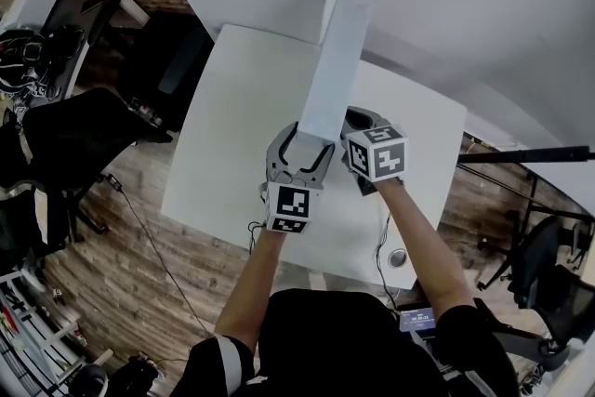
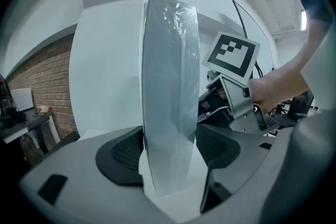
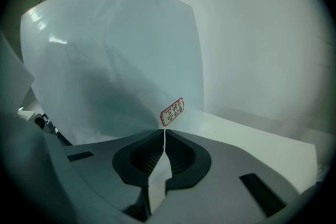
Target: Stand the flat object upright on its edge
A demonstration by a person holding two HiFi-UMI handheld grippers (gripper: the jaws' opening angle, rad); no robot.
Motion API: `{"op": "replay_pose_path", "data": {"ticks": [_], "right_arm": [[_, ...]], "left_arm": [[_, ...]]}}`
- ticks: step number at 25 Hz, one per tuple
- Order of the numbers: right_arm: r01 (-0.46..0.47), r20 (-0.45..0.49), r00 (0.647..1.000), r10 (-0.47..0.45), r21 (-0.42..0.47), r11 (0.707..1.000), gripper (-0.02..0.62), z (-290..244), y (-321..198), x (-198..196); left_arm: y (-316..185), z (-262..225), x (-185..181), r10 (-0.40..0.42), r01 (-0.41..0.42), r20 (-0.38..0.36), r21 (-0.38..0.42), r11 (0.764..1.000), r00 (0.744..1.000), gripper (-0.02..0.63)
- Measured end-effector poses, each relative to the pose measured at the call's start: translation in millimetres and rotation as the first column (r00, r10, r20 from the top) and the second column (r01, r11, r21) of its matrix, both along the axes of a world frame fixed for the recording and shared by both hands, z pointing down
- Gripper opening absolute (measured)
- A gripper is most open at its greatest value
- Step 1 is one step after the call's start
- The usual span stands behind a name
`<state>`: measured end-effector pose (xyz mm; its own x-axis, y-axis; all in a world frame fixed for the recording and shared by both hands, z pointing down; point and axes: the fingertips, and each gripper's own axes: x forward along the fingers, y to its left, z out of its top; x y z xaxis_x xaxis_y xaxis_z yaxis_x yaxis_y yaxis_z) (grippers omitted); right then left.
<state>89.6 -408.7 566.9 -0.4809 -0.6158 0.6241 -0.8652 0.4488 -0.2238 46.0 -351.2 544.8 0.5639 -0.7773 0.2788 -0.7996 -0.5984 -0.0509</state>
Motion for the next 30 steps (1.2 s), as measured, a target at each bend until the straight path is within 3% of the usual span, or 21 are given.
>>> {"op": "replay_pose_path", "data": {"ticks": [16,22,30], "right_arm": [[0.026,0.005,1.0,-0.026,0.052,0.998,0.043,-36,30,8],[0.048,0.037,0.998,-0.05,0.06,0.997,0.044,-51,54,6],[0.094,0.054,0.993,-0.101,0.123,0.988,0.043,-88,87,-4]], "left_arm": [[32,-22,-14,-0.035,0.035,0.044,-0.004,0.999,0.998,0.319],[58,-34,-18,-0.023,0.024,0.038,-0.015,1.0,0.999,0.318],[92,-71,-36,-0.076,0.076,-0.002,0.024,0.997,0.997,0.316]]}}
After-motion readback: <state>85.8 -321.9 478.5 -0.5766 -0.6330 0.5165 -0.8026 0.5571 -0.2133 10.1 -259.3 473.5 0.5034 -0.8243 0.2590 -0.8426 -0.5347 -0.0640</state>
